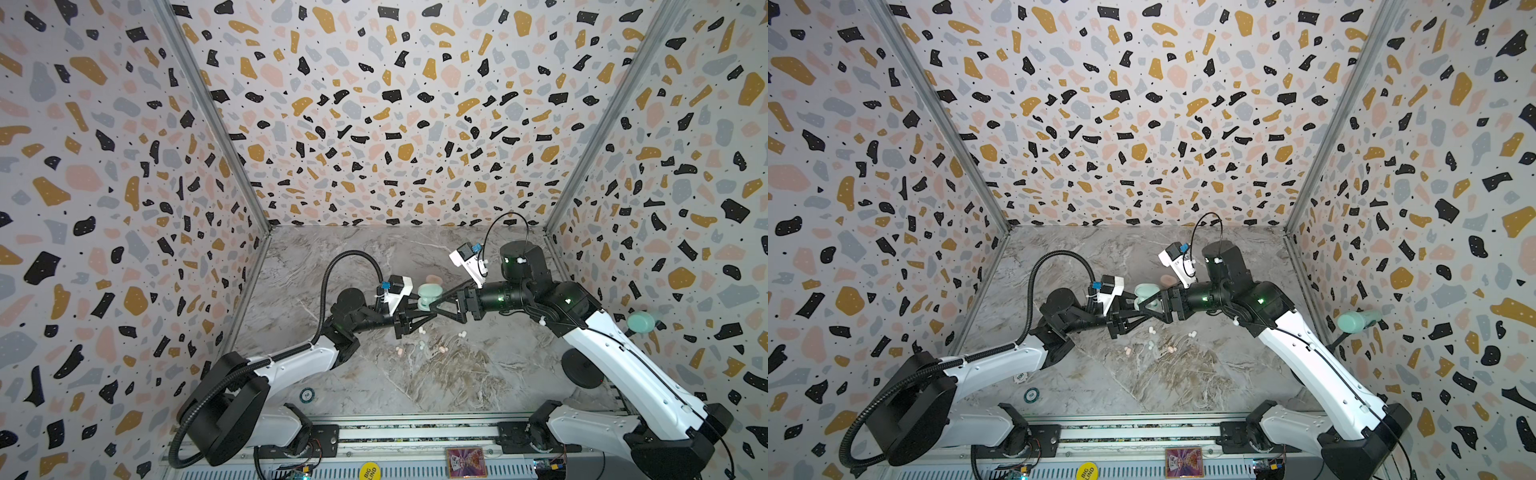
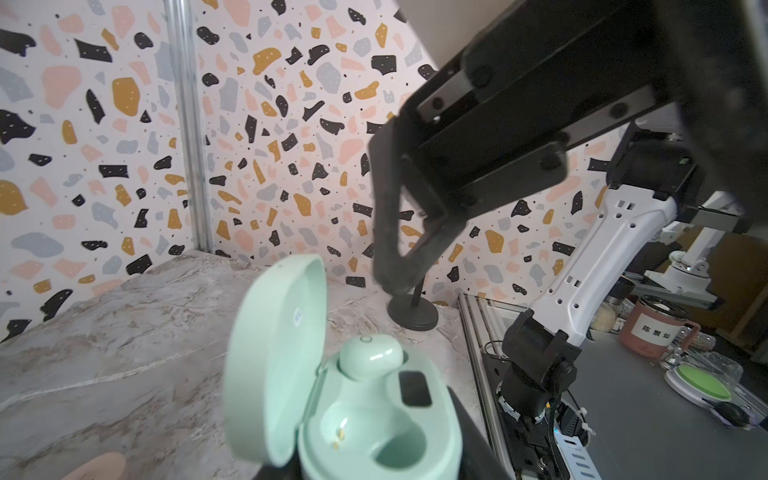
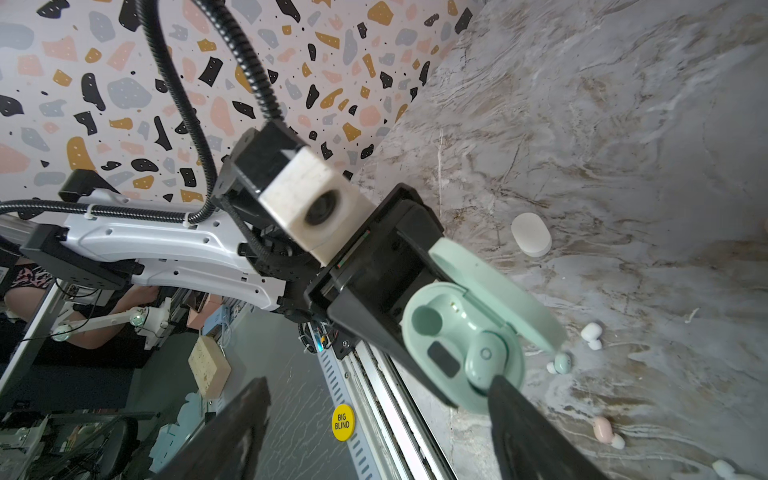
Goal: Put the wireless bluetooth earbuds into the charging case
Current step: 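Withdraw the right gripper from the case back toward the table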
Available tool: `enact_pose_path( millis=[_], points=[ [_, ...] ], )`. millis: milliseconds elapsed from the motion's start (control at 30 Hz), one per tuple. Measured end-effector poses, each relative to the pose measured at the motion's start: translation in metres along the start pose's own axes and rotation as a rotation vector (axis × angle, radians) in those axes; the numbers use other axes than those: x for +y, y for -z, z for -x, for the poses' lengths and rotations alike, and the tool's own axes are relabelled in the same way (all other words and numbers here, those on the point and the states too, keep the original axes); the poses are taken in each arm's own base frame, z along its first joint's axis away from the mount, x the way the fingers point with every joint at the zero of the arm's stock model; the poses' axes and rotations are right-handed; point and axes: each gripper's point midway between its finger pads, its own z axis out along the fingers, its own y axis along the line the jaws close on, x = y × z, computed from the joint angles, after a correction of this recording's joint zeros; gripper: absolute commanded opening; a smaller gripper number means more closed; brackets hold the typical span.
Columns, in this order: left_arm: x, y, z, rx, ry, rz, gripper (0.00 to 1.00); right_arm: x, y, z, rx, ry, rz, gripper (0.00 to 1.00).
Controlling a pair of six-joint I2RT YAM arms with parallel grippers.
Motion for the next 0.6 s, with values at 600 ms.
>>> enact_pose_path(
  millis=[600],
  points=[
    [0.063,0.066,0.019,-0.074,-0.012,0.307,0.23,-0.12,-0.072,-0.139,0.242,-0.266,-0.425,0.74]
  ],
)
